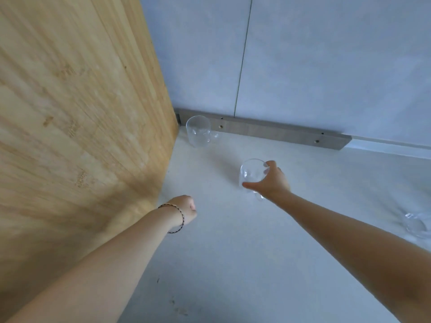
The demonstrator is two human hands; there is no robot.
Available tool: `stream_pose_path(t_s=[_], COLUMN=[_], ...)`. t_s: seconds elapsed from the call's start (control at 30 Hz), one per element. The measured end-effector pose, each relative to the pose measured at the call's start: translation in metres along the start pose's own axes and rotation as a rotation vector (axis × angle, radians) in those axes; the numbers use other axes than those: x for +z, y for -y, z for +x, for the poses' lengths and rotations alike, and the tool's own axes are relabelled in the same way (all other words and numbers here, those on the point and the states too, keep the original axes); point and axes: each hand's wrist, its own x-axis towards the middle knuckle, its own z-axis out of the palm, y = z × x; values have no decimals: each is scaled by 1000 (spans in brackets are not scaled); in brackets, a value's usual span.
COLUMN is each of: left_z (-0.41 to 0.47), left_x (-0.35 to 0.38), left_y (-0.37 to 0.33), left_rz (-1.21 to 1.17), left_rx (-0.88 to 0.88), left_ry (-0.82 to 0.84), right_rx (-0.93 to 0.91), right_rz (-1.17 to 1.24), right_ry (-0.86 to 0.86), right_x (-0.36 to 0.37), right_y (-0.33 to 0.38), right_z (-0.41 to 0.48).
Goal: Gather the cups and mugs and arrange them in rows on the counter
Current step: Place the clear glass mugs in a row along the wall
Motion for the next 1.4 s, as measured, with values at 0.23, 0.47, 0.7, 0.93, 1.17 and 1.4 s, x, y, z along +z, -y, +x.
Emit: stream_pose_path(t_s=[0.23,0.47,0.7,0.93,1.17,1.4], left_z=[41,56,43,23,-15,-57], left_x=[-24,-22,-12,6,57,131], left_y=[-14,-11,-18,-85,-203,-294], left_rz=[-23,-31,49,206,286,336], left_rx=[39,65,53,117,284,314], left_ry=[-30,6,53,53,43,60], right_rx=[69,132,40,66,71,117], right_rz=[95,92,93,-150,-296,-577], right_ry=[-69,-140,78,363,214,-19], right_x=[10,19,8,-51,-166,-257], right_y=[65,74,7,-121,-224,-325], right_z=[73,99,42,-32,-77,-99])
